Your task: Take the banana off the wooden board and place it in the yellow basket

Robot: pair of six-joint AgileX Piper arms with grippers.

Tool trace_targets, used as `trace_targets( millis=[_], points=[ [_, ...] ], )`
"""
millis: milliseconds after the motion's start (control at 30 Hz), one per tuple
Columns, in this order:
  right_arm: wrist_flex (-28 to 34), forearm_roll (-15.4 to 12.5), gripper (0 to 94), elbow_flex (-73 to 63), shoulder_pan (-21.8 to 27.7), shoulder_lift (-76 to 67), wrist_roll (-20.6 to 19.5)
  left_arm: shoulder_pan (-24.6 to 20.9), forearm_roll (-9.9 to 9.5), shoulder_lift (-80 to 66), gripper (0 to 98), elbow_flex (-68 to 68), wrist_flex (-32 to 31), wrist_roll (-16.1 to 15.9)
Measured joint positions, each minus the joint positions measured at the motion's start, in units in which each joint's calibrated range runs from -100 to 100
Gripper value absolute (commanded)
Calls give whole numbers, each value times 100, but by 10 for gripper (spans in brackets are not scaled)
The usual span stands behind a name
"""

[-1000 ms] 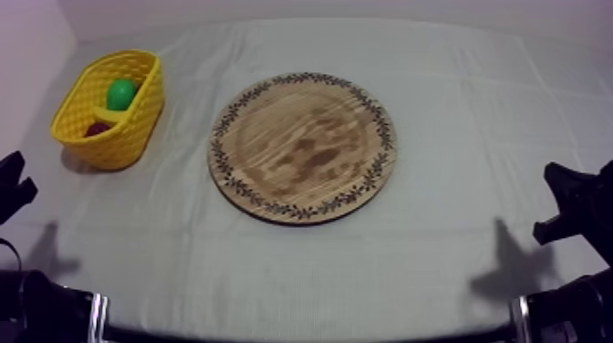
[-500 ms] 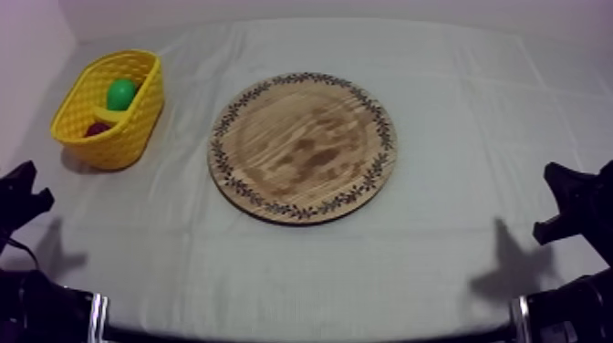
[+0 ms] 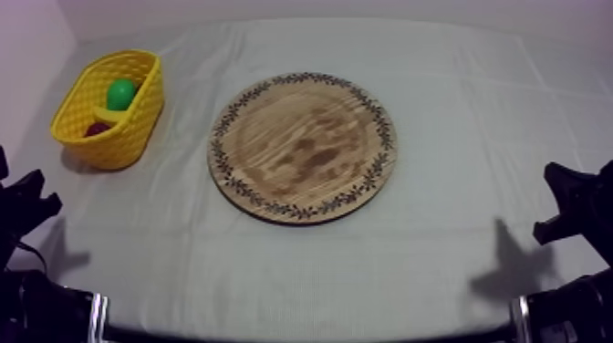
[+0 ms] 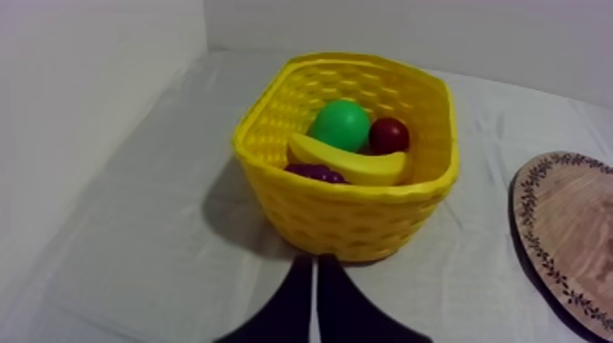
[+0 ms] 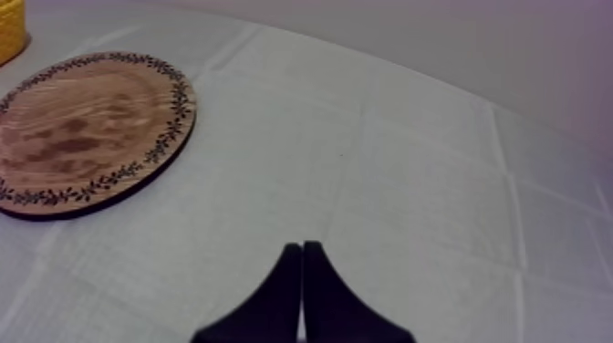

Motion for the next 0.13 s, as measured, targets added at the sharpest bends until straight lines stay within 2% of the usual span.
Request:
trace_targets(
  millis=[133],
  points=[
    [0,0,3,0,0,0,0,0,12,0,0,0,0,-10]
  ],
)
